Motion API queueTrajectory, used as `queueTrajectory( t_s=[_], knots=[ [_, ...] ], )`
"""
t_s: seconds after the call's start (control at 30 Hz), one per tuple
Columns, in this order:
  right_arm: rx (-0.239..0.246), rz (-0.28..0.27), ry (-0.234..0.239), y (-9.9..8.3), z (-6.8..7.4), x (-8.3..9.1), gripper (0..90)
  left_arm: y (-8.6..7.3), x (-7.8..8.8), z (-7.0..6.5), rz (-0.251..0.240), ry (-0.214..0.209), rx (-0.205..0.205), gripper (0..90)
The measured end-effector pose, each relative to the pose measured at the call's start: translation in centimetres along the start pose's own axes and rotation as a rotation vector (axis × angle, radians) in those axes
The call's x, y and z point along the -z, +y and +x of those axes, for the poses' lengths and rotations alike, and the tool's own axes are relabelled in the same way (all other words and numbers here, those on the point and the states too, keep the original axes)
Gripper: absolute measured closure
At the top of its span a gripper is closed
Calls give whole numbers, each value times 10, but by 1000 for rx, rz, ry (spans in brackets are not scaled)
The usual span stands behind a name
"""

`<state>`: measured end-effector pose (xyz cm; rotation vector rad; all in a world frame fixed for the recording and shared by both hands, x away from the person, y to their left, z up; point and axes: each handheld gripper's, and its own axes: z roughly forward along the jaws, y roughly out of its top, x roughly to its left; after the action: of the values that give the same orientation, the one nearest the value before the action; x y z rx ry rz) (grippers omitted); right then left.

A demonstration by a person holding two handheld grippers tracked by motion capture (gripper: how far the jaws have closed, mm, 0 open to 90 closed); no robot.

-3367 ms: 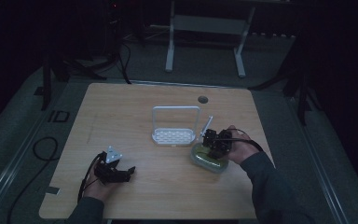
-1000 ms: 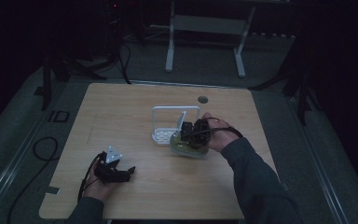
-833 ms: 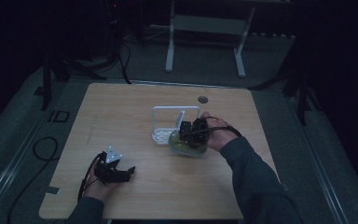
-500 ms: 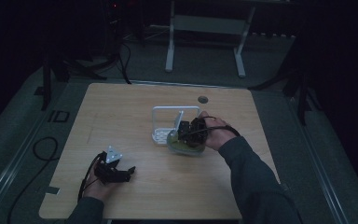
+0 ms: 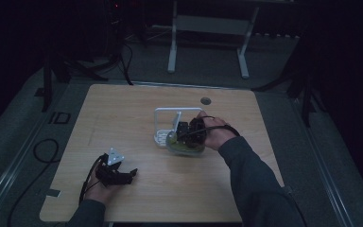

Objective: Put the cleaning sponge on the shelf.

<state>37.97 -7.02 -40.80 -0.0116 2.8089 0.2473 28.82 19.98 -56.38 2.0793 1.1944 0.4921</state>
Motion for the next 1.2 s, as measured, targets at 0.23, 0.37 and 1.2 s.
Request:
queueTrajectory(
  t_s=[0.23,0.37,1.2],
  knots=[
    [21,-7,5,8,-3,0,717,0,0,0,2,0,-1,147],
    [35,4,5,11,-7,-2,717,0,0,0,2,0,-1,147],
    [74,13,35,22,-22,-15,717,0,0,0,3,-2,-2,147]
  ],
)
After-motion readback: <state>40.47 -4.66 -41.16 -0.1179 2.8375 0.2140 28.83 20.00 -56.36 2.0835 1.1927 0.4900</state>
